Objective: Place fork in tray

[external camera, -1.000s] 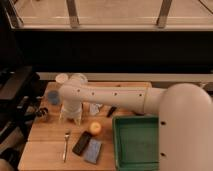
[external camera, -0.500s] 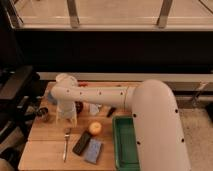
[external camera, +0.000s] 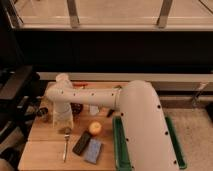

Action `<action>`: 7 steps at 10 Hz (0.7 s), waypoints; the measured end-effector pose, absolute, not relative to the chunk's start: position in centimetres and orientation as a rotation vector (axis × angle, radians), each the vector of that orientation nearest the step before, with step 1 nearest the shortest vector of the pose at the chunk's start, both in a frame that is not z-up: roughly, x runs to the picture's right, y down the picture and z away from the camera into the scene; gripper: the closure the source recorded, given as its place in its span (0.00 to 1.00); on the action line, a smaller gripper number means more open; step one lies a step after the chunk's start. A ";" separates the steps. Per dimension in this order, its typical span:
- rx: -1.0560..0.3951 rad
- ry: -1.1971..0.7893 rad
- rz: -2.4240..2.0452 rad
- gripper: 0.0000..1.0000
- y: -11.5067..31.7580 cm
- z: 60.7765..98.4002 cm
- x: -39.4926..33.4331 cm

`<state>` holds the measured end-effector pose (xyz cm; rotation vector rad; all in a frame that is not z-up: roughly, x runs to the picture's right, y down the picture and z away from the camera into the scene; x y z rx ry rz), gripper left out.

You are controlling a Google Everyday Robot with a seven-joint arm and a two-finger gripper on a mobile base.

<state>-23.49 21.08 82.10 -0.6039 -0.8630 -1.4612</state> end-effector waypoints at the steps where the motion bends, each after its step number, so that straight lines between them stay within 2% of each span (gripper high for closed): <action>1: -0.621 -0.880 -1.464 0.35 21.9 82.2 -24.0; 3: -0.641 -0.899 -1.460 0.45 22.6 82.4 -24.2; 7: -0.651 -0.918 -1.459 0.86 23.0 82.1 -24.3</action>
